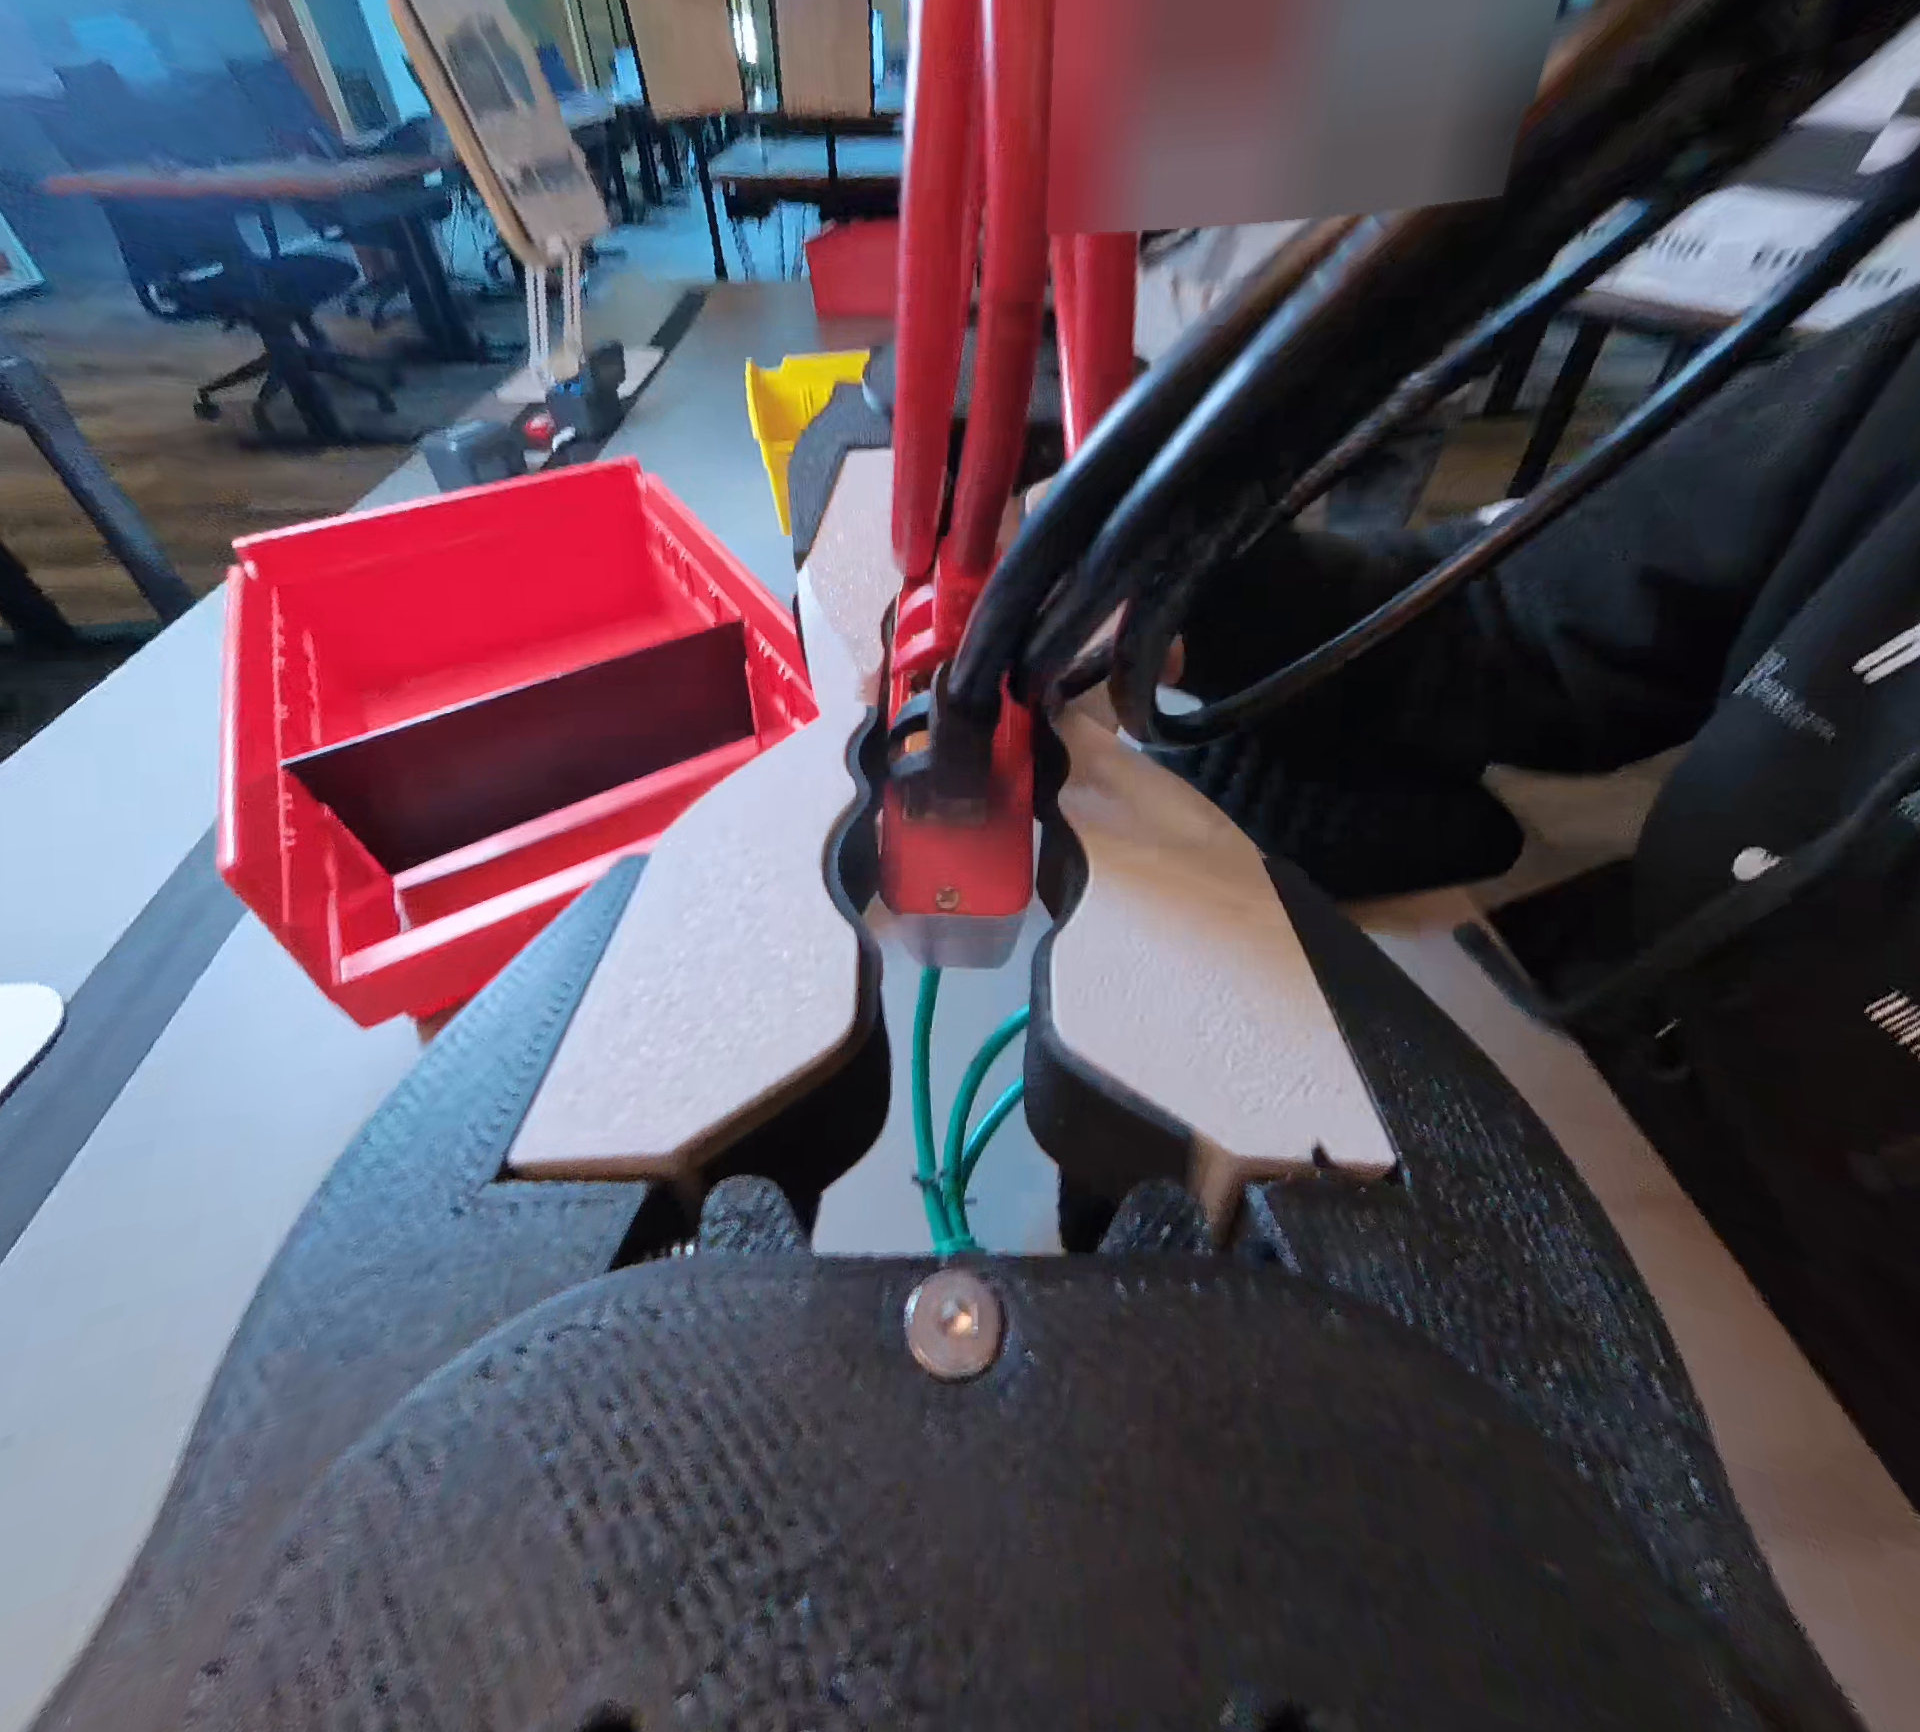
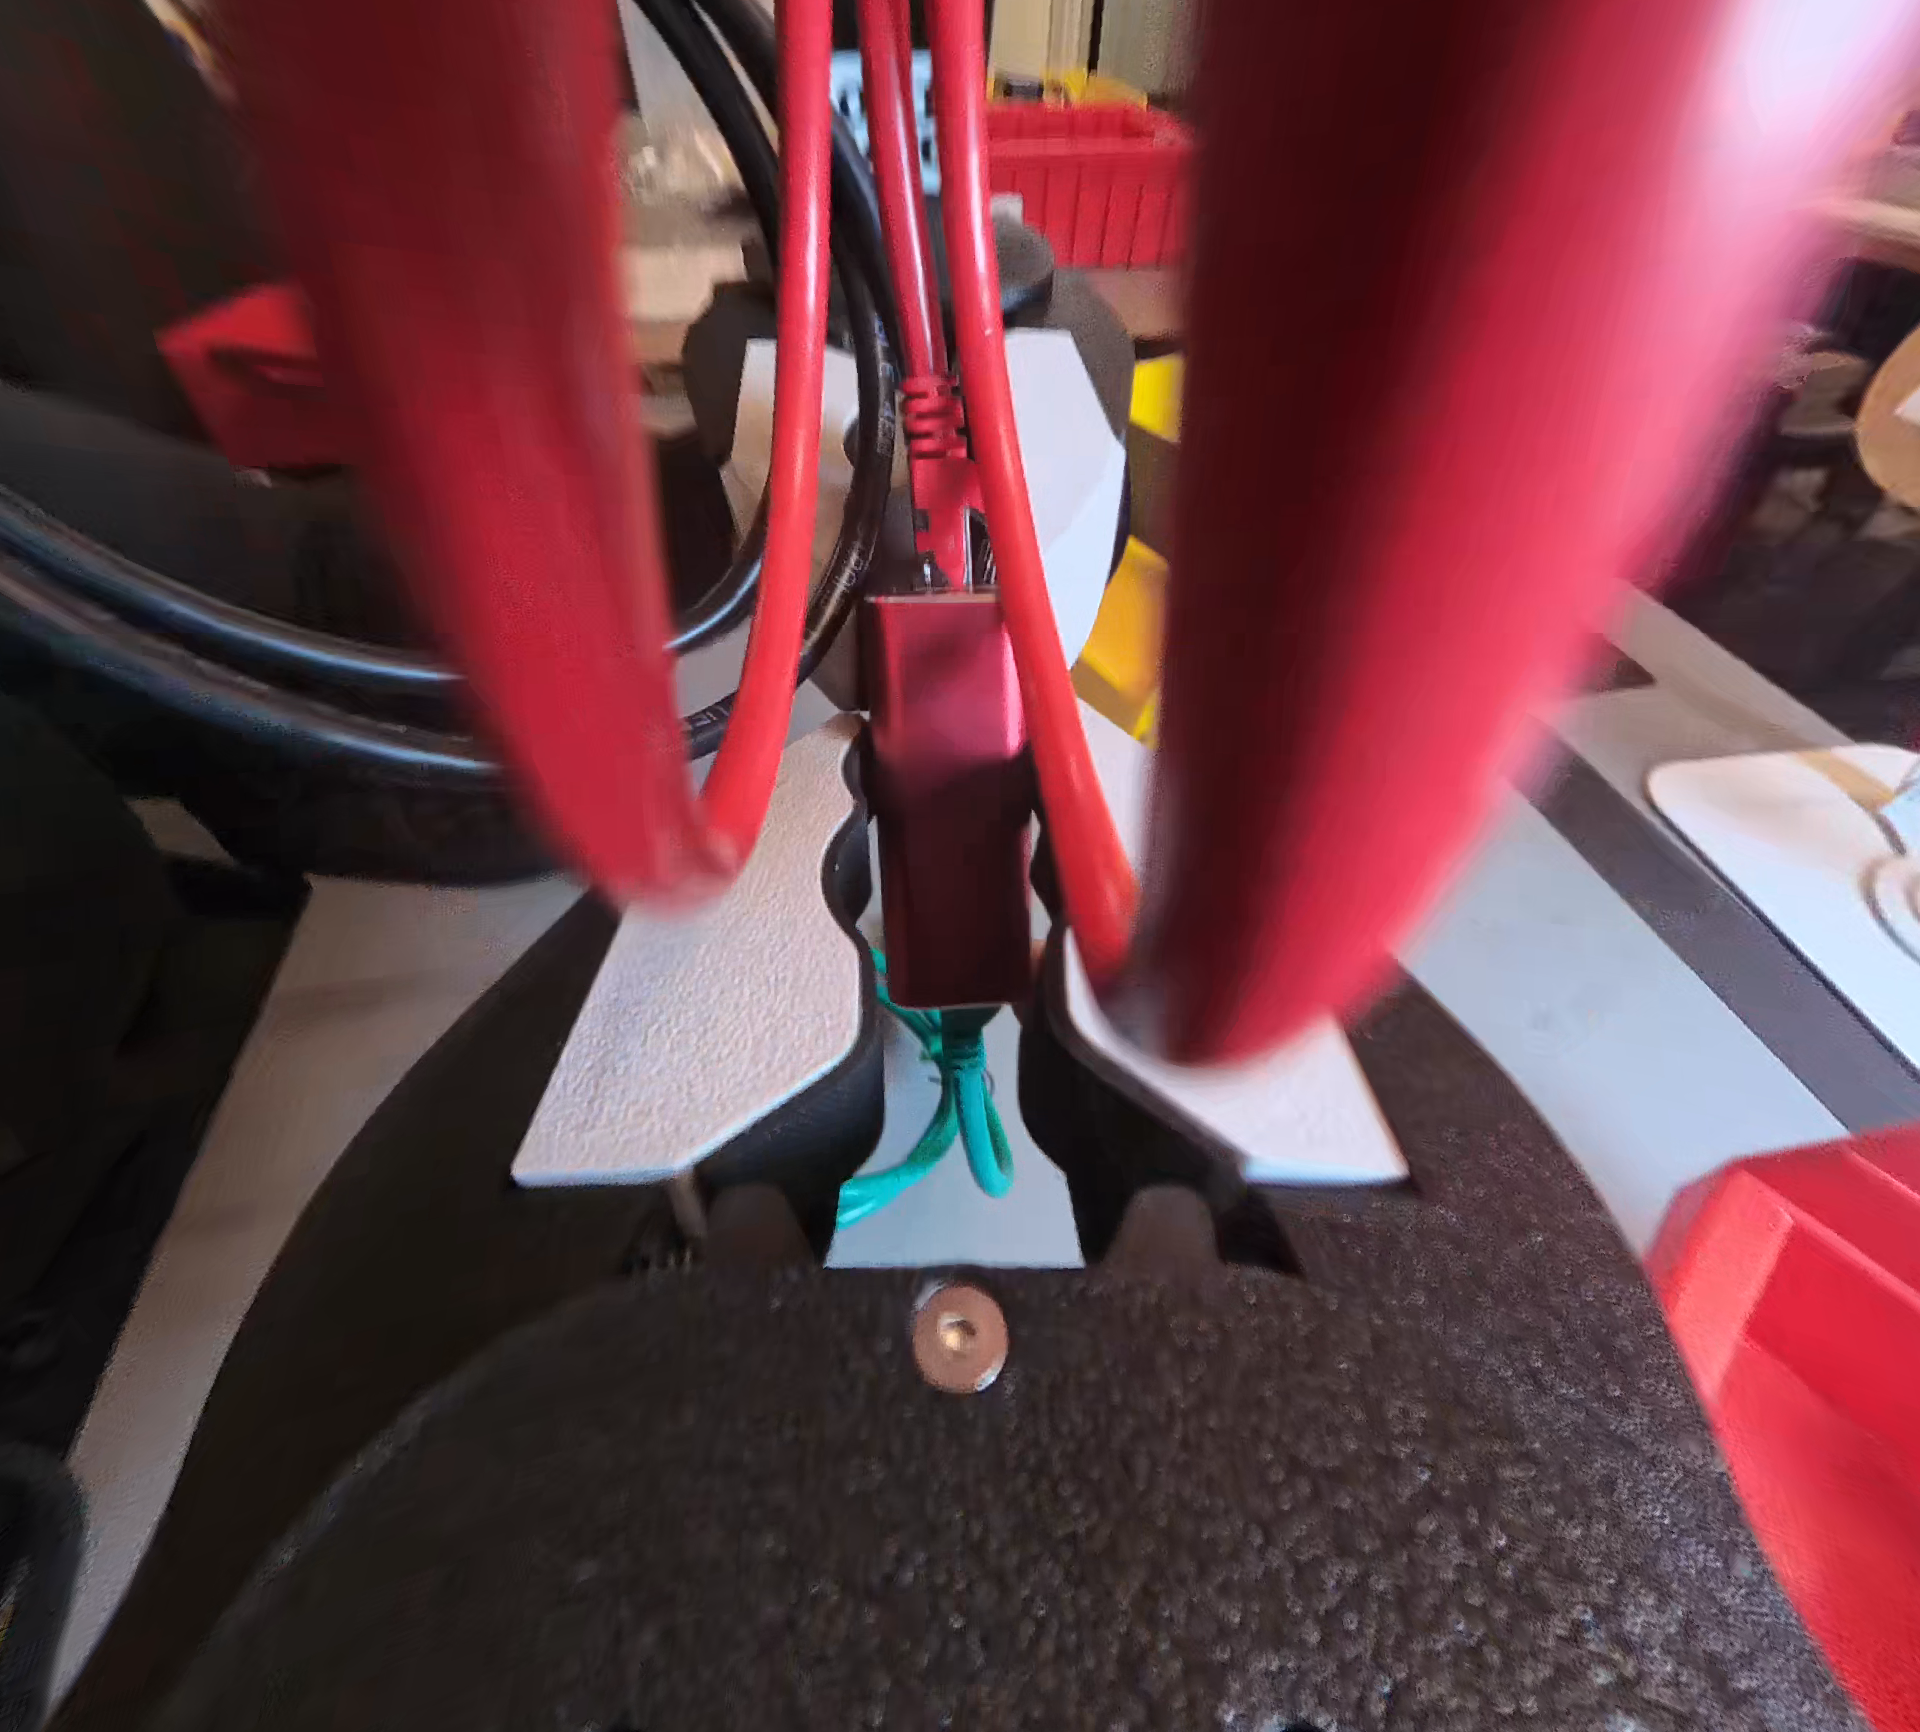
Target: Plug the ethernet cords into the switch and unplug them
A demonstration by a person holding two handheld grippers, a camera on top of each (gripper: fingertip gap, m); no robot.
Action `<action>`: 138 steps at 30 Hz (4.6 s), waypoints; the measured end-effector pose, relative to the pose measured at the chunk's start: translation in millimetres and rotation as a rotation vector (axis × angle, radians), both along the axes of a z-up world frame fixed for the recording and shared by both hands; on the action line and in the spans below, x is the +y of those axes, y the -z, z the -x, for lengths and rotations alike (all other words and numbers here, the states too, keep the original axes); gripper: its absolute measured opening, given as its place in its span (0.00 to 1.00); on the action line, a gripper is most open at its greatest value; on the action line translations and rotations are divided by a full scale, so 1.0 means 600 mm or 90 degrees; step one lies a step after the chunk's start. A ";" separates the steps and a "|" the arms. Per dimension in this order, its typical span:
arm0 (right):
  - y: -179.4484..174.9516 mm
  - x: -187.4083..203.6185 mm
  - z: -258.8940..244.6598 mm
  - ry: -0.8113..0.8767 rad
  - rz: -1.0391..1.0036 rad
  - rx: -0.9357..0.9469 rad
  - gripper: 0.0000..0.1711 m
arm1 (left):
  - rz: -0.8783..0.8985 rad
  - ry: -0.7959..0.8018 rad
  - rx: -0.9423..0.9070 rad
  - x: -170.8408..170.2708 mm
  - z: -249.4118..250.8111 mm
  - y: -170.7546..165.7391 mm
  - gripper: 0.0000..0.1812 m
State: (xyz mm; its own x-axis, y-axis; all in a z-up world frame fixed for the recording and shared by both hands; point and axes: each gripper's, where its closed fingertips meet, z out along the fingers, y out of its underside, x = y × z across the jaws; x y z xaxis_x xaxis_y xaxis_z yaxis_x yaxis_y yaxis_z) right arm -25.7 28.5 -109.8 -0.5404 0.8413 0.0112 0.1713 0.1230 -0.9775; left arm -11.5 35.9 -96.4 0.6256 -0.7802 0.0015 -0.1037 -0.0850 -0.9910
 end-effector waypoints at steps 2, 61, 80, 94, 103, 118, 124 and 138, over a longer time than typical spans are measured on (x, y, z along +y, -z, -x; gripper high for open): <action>-0.025 -0.001 -0.001 -0.007 0.053 0.046 0.16 | -0.011 0.006 -0.046 -0.003 0.002 -0.019 0.15; -0.036 0.079 -0.003 0.159 -0.459 -0.015 0.00 | -0.036 -0.178 0.282 -0.024 0.051 -0.020 0.30; -0.003 0.022 -0.031 0.043 -0.443 -0.100 0.19 | -0.047 -0.092 0.320 0.021 -0.006 0.064 0.15; -0.206 0.253 -0.082 0.167 -0.595 -0.332 0.16 | -0.172 -0.345 -0.025 -0.007 0.171 -0.116 0.17; -0.184 0.464 -0.122 0.357 -0.700 -0.551 0.16 | -0.138 -0.354 0.031 0.010 0.172 -0.082 0.16; 0.119 0.574 -0.050 0.267 -0.616 -0.716 0.16 | -0.118 -0.378 0.056 0.017 0.200 -0.059 0.16; 0.170 0.572 -0.027 0.185 -0.729 -0.722 0.17 | -0.108 -0.375 0.048 0.021 0.198 -0.053 0.15; 0.129 0.526 0.037 0.181 -0.817 -0.507 0.33 | -0.097 -0.370 0.042 0.022 0.195 -0.051 0.15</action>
State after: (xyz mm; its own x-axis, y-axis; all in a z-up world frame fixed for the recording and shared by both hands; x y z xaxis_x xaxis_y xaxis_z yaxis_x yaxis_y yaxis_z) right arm -48.0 344.3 -187.3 -0.5862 0.5640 0.5816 0.7445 0.6581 0.1123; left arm -128.5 49.3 -66.0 0.9445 -0.2987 -0.1365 -0.1440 -0.0031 -0.9896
